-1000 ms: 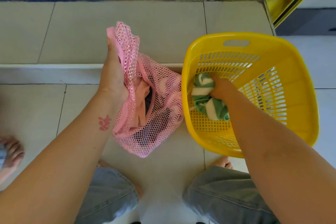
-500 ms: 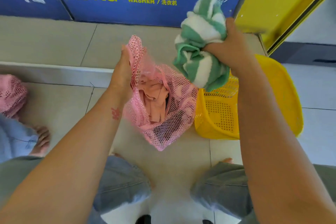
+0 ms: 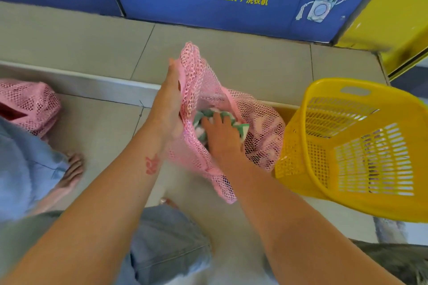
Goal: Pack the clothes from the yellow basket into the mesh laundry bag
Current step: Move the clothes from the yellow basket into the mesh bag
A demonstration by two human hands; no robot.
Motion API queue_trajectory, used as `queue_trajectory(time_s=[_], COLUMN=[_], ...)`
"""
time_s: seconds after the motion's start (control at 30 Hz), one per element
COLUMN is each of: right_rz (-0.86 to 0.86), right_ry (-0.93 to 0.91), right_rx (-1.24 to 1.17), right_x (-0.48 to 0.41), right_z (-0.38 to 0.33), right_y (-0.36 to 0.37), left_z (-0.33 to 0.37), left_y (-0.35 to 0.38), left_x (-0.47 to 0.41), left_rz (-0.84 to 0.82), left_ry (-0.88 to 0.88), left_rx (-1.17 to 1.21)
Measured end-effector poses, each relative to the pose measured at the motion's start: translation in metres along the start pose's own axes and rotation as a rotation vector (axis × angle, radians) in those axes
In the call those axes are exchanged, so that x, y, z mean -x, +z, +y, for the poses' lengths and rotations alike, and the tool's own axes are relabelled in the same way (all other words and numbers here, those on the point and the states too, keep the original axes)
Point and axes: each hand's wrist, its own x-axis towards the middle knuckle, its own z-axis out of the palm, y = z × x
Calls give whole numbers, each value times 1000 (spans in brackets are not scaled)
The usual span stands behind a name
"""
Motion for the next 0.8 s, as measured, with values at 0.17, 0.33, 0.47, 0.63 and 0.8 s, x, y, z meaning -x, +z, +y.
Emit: queue_trajectory(time_s=[0.17,0.33,0.47,0.63,0.8], right_rz=[-141,143,377,135,84], right_ry=[41,-60,0,148,-65], right_rx=[71,-485,-434,-327,-137], right_x=[-13,8,39,46,20], right_z=[21,33,43,40,5], right_y=[-7,-14,-5,18,17], left_z=[10,5,1,-2,-11], left_y=[4,-3,-8,-4,1], left_x=[-1,-1,2,4,5], left_rz=[-16,67,101,91,78], left_ry=[71,32,9,0,-8], left_rx=[-36,-73,-72,-83,-147])
